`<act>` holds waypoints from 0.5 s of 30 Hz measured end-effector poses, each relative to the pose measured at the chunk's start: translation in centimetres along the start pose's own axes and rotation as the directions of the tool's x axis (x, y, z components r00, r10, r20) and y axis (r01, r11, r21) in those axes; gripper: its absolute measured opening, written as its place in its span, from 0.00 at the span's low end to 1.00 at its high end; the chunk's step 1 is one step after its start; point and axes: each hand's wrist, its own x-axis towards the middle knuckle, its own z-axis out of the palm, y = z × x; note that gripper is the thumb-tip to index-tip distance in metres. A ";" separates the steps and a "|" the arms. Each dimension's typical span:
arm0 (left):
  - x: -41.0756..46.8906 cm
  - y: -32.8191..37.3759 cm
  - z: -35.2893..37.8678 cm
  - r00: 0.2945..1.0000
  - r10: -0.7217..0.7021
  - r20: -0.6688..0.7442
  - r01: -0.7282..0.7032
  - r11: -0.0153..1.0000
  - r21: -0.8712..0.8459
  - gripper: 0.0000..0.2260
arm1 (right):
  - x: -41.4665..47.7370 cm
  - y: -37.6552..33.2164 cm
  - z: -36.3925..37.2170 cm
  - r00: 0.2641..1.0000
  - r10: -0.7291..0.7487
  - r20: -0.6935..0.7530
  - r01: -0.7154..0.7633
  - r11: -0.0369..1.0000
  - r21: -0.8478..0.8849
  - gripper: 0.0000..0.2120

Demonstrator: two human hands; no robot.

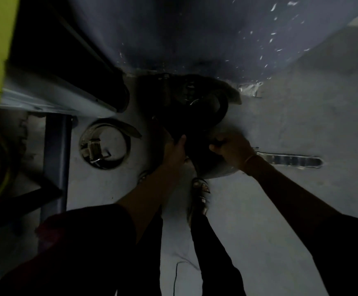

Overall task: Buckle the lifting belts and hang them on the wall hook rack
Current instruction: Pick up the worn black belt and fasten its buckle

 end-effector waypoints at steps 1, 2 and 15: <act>-2.0 1.0 0.5 1.000 0.025 0.011 -0.025 0.999 0.030 0.16 | -1.7 -0.3 -1.1 1.000 -0.009 -0.022 0.009 0.999 0.034 0.15; -4.0 2.0 1.0 0.999 0.049 0.024 -0.050 0.998 0.040 0.16 | -3.5 -0.6 -2.2 0.998 -0.020 -0.055 0.024 0.997 0.071 0.16; -28.2 11.6 2.9 0.929 0.347 0.126 -0.337 0.937 -0.094 0.23 | -24.6 -8.3 -11.7 0.945 -0.178 -0.275 0.301 0.803 0.514 0.16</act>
